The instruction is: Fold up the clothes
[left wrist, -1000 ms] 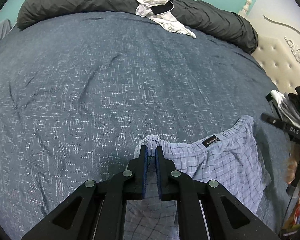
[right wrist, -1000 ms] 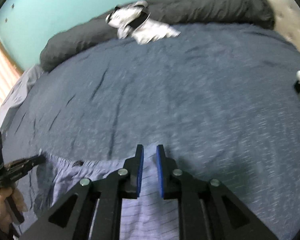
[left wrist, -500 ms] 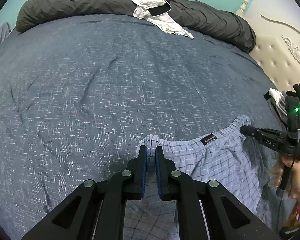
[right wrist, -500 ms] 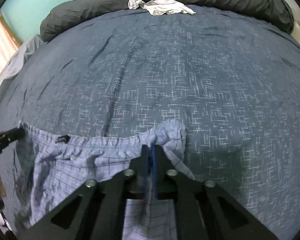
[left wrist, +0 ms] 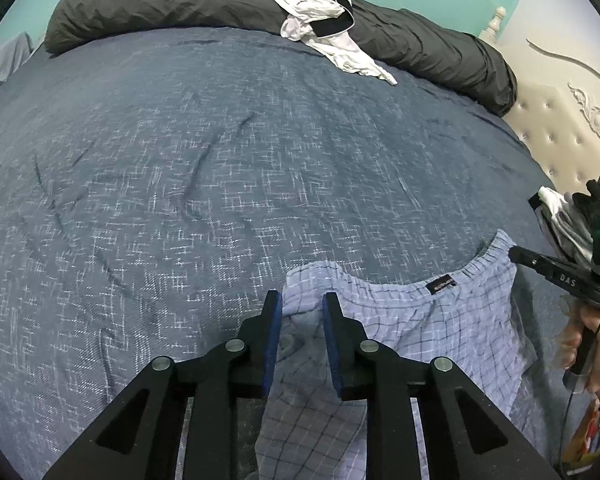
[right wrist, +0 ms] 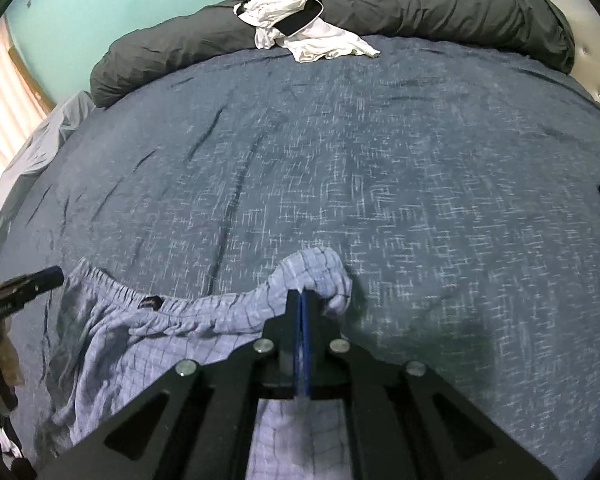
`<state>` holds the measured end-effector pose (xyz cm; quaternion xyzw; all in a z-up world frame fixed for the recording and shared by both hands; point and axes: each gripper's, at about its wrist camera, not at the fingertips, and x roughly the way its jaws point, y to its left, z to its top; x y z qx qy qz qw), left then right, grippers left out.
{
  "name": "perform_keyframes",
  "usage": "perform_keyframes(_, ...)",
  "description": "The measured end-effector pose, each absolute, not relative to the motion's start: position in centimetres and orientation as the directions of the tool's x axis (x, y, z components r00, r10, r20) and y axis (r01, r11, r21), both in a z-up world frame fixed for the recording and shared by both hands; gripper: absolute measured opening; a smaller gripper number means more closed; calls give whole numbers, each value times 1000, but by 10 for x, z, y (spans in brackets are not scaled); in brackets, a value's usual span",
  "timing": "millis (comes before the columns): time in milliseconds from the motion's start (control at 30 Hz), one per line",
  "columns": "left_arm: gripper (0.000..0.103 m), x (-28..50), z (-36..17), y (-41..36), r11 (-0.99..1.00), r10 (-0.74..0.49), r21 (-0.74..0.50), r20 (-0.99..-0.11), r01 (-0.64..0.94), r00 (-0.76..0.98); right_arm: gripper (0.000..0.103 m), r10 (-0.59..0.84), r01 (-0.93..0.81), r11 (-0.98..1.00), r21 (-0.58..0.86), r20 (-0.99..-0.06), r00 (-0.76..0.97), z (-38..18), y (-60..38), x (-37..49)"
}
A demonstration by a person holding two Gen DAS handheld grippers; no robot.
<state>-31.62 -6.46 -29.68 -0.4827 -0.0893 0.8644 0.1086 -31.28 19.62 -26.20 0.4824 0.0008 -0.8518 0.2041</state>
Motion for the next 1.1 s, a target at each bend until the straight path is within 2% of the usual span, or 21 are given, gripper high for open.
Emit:
perform_keyframes(200,24,-316,-299,-65,-955,291,-279,-819,-99,-495,0,-354,360,-910,204,-833,-425,-273,214,-297)
perform_keyframes(433,30,-322,-308,-59,-951,302,-296,-830,-89,-470,0,-364,350,-910,225,-837,-409,-283,224,-289)
perform_keyframes(700,30,-331,-322,-63,-950,297,-306,-837,-57,-459,1,-370,339,-911,234,-825,-426,-276,219,-296)
perform_keyframes(933,30,-331,-323,-74,-938,315,-346,-816,-27,-485,1,-417,328,-896,300,-822,-387,-281,224,-300)
perform_keyframes(1100,30,-333,-319,-88,-924,326,-381,-799,7,-506,6,-444,301,-890,342,-799,-406,-275,237,-301)
